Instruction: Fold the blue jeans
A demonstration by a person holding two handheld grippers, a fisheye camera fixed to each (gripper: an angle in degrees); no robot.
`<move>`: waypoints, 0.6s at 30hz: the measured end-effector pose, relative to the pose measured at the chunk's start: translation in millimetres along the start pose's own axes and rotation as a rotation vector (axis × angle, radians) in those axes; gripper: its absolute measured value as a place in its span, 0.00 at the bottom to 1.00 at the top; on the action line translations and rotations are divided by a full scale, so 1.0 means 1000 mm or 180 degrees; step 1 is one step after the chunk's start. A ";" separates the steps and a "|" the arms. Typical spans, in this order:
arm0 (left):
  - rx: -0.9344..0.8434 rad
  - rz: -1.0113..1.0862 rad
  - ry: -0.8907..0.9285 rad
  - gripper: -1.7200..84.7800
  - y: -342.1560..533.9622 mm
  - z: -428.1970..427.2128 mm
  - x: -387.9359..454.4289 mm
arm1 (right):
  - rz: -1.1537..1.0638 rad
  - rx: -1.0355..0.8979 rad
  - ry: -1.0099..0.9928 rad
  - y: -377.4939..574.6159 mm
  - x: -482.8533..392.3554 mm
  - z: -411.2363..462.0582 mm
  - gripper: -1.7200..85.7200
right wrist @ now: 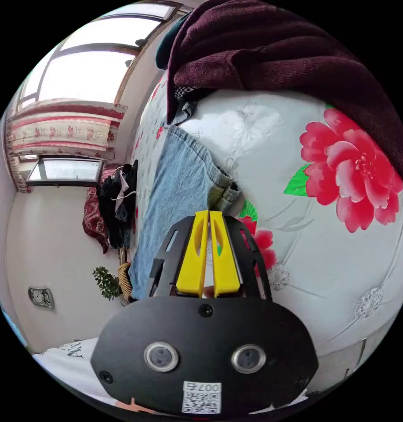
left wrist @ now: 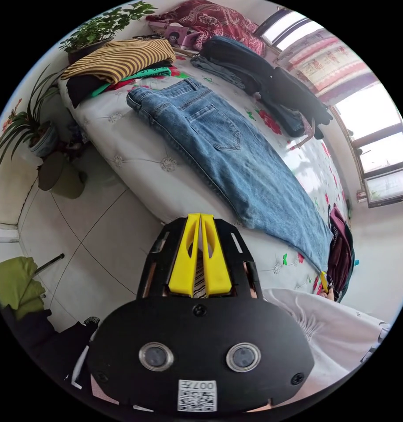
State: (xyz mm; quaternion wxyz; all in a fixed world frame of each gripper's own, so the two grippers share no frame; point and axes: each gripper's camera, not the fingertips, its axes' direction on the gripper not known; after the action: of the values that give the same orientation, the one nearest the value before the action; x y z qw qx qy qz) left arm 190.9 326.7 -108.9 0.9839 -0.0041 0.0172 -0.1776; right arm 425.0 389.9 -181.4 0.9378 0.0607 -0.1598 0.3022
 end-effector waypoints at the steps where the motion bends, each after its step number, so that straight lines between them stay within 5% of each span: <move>1: 0.0009 -0.0007 0.0023 0.01 -0.001 0.000 -0.004 | 0.0044 0.0147 0.0008 0.008 0.001 -0.011 0.04; 10: 0.0244 -0.0506 0.0577 0.06 -0.003 0.009 -0.095 | 0.0383 0.0422 -0.0350 0.042 0.009 0.006 0.12; 18: 0.0585 -0.1045 0.1252 0.12 -0.029 0.017 -0.181 | 0.0664 0.0422 -0.0330 0.006 -0.055 0.056 0.04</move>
State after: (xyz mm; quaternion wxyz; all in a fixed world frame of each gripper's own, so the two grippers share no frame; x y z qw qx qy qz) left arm 12.1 363.0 -85.2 0.9160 0.1170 0.1909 -0.3329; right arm 364.6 352.7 -146.9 0.8857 0.1211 -0.1932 0.4044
